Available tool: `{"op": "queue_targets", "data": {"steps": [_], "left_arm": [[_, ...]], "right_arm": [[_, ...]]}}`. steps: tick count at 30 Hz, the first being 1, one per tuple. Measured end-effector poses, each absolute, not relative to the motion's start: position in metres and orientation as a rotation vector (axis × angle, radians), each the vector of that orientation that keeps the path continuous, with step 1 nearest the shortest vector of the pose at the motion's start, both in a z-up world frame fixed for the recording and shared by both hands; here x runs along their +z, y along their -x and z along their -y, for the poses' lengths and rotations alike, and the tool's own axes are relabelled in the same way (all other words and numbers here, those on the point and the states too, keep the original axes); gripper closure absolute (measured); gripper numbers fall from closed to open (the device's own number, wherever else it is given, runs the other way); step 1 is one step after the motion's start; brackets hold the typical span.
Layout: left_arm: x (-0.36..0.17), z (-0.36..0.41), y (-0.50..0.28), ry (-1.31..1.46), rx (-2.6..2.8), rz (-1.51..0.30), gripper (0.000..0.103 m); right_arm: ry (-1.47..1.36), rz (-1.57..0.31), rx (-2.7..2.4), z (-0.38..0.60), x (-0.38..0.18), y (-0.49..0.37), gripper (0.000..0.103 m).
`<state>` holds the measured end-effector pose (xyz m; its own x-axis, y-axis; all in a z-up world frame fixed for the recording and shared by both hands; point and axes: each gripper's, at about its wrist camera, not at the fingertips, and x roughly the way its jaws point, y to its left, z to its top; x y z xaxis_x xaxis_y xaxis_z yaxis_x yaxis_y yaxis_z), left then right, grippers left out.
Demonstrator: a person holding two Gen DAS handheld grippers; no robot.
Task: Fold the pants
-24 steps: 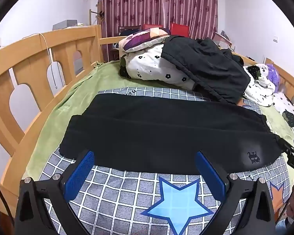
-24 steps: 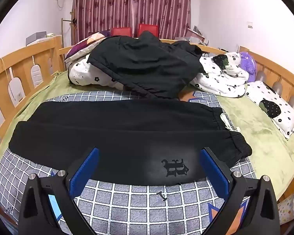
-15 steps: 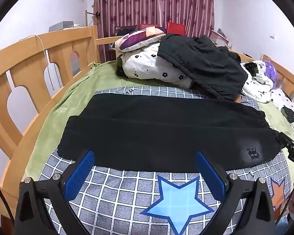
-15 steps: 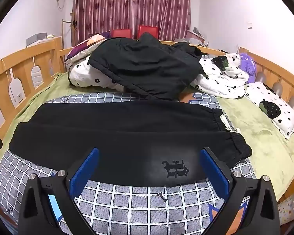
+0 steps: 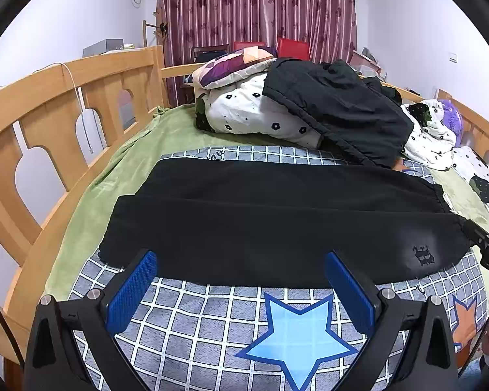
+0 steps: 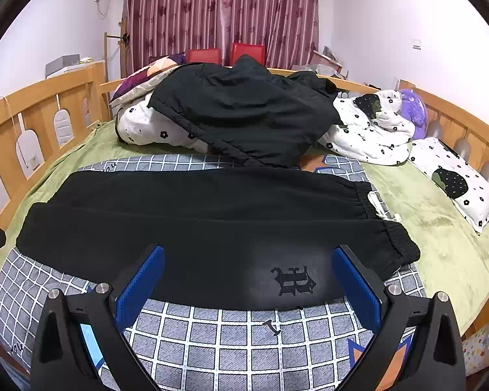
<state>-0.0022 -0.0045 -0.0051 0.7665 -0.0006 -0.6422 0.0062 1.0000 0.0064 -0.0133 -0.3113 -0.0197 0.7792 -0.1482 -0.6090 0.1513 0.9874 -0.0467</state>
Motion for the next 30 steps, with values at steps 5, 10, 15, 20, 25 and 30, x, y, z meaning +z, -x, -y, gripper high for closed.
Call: {"op": "queue_targets", "data": {"steps": [5,10,15,20,25,30], "left_arm": [[-0.005,0.0045,0.003,-0.01,0.003,-0.697,0.0],[-0.0051,0.0045,0.0041,-0.012,0.01,-0.696,0.0],[-0.0047,0.004,0.0037,-0.013,0.009,-0.696,0.0],[-0.0046,0.0037,0.0038,-0.011,0.008,-0.697,0.0],[-0.005,0.0041,0.0042,-0.009,0.014,-0.695,0.0],[-0.0046,0.0037,0.0042,-0.012,0.011,-0.695,0.0]], "right_arm": [[-0.008,-0.658,-0.158,0.3097,-0.0218,0.0136,0.002],[-0.007,-0.657,-0.158,0.3095,-0.0245,0.0129,0.002],[-0.005,-0.654,-0.155,0.309,-0.0269,0.014,0.002],[-0.007,-0.654,-0.152,0.309,-0.0271,0.0133,0.002],[-0.003,-0.655,-0.153,0.3093,-0.0284,0.0126,0.002],[-0.002,-0.652,-0.151,0.3094,-0.0284,0.0133,0.002]]}}
